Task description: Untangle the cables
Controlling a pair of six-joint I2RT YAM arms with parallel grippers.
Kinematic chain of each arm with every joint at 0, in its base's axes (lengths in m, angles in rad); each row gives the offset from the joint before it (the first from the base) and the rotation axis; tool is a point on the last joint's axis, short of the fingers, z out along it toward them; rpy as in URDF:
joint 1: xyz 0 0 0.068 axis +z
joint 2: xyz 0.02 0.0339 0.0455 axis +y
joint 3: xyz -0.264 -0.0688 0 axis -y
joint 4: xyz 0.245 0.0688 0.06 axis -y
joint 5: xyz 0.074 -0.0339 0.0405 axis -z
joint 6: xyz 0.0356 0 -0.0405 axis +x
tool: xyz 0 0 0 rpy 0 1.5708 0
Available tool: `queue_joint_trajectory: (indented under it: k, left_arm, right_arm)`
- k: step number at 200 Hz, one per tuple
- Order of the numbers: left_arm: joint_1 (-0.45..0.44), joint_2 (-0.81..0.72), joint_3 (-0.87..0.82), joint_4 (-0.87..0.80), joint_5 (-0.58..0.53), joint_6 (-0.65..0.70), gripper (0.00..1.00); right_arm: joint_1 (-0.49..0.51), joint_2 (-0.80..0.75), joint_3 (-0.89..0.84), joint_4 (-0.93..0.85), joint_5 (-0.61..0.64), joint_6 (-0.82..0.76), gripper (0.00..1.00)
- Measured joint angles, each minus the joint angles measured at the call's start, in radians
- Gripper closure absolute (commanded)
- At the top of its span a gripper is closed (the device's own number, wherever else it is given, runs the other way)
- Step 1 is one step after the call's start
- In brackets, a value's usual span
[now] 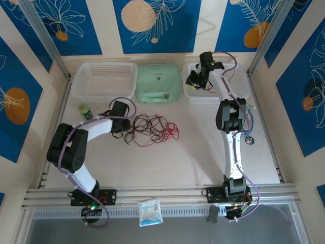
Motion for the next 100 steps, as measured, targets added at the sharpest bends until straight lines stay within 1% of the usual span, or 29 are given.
queue_joint_trajectory:
  k: [14,30,57,76,100]
  left_arm:
    - [0.001,0.031,0.005,0.013,-0.010,0.006,0.80]
    - [0.008,0.040,0.018,0.023,-0.006,0.008,1.00]
    - [0.008,0.057,0.033,0.052,0.001,0.026,1.00]
    - [0.008,0.046,0.034,0.050,0.003,0.034,1.00]
    - [0.005,-0.047,0.052,-0.023,0.007,0.069,1.00]
  right_arm:
    - [0.000,0.000,-0.002,0.000,-0.007,0.000,0.76]
    - [0.000,-0.008,-0.026,0.007,-0.010,0.000,0.76]
    - [0.001,-0.060,-0.134,0.026,-0.010,-0.001,0.77]
    - [0.008,-0.135,-0.246,0.045,-0.006,-0.005,0.77]
    - [0.028,-0.278,-0.409,0.083,-0.006,-0.009,0.77]
